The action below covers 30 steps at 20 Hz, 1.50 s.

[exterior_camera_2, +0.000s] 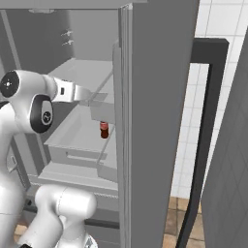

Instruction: Open the fridge, grab two sodas, and place both sodas inside the bowl with ice on the dining counter.

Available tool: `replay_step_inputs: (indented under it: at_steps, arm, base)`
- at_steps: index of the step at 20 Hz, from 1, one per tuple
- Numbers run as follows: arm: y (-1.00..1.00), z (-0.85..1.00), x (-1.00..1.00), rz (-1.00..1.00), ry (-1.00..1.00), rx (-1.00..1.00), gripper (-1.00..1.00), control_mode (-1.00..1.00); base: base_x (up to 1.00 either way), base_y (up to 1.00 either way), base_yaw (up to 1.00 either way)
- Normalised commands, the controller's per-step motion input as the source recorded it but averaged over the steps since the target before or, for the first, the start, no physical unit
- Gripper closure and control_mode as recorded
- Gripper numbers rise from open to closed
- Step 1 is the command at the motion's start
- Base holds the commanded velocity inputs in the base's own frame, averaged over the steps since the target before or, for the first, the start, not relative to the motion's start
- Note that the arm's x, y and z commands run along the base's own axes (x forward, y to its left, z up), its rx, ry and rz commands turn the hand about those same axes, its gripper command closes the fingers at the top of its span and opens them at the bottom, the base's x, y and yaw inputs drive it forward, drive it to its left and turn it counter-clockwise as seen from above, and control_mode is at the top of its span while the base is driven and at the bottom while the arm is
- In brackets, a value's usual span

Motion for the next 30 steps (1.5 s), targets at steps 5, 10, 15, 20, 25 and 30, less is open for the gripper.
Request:
replay_step_inputs:
  at_steps: [5, 10, 15, 20, 25, 30]
  arm:
    - [-0.28, 0.28, 0.25, -0.09, -0.15, 0.04, -1.00, -1.00]
    - [-0.20, 0.18, 0.23, 0.00, -0.12, 0.00, -1.00, -1.00]
    - [0.08, 0.00, 0.00, 0.00, 0.00, -0.04, -1.00, -1.00]
    - [0.02, 0.01, 0.03, 0.00, 0.00, 0.00, -1.00, -1.00]
    - [-0.17, 0.13, 0.28, 0.00, -0.01, 0.00, -1.00, -1.00]
    - [-0.16, 0.08, 0.39, 0.00, 0.00, 0.00, -1.00, -1.00]
  base:
    - [0.00, 0.00, 0.00]
    - [0.00, 0.00, 0.00]
    - [0.00, 0.00, 0.00]
    - [0.00, 0.00, 0.00]
    - [0.00, 0.00, 0.00]
    - [0.00, 0.00, 0.00]
